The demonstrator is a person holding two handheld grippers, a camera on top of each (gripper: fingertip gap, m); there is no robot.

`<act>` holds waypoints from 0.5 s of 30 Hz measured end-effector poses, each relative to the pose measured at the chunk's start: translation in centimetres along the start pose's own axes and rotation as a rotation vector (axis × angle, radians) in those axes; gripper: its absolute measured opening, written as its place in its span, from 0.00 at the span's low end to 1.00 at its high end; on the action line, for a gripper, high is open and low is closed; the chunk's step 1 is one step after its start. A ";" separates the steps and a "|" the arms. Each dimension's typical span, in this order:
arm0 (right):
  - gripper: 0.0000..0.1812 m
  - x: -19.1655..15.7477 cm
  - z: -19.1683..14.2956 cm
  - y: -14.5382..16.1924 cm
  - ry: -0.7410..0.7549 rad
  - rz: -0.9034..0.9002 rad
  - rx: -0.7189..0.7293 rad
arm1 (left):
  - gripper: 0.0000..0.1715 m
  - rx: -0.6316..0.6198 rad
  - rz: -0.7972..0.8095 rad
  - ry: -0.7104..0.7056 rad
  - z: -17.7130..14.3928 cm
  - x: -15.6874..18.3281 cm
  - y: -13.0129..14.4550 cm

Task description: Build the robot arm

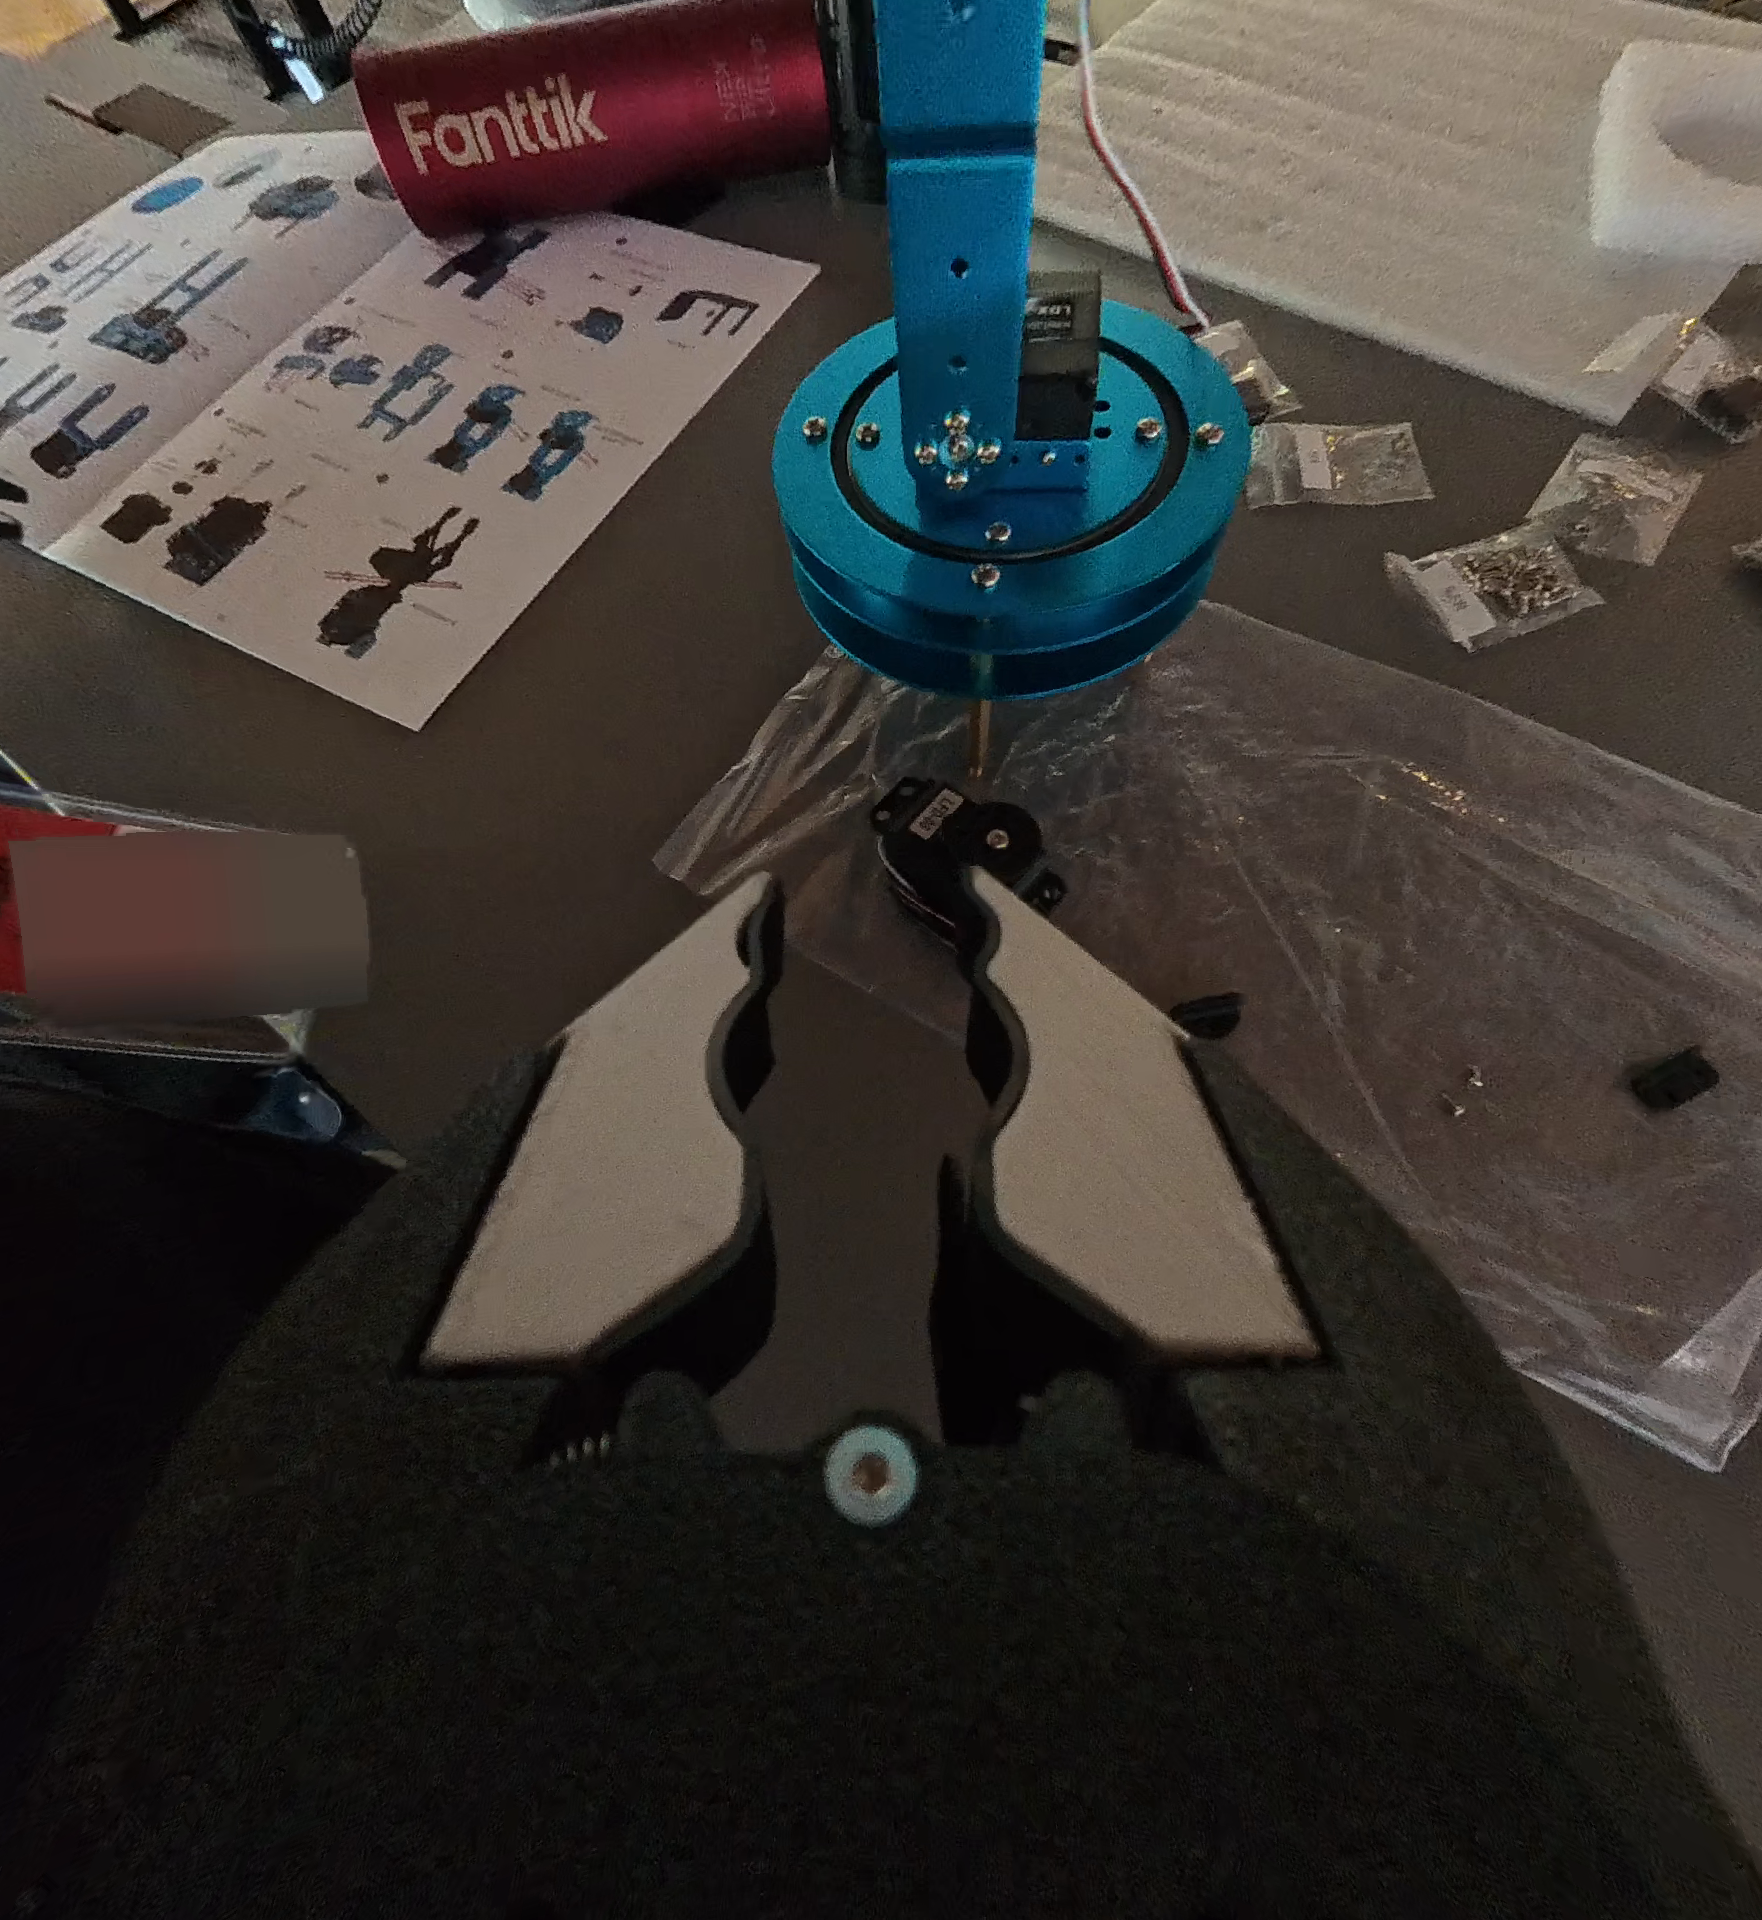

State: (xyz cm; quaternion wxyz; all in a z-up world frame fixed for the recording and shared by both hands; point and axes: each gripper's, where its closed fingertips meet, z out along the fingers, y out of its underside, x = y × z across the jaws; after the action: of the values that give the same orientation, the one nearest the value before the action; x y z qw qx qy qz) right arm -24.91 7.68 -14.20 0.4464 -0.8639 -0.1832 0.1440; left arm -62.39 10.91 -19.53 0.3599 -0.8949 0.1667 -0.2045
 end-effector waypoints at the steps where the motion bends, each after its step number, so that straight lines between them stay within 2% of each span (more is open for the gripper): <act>1: 0.18 -0.1 0.1 0.0 -0.004 -0.005 0.000 | 0.21 0.001 0.006 0.007 0.1 0.2 -0.1; 8: 0.18 1.1 0.2 1.1 -0.003 -0.001 -0.014 | 0.19 -0.014 0.074 0.009 0.7 1.8 -1.0; 15: 0.15 3.6 0.9 2.3 -0.018 -0.102 -0.033 | 0.19 -0.038 0.169 -0.031 0.9 4.1 -1.9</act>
State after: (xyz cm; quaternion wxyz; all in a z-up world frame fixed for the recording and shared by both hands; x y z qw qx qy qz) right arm -21.63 8.70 -16.88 0.4371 -0.8594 -0.2334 0.1259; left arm -58.17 10.93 -17.77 0.3612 -0.8875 0.2397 -0.1561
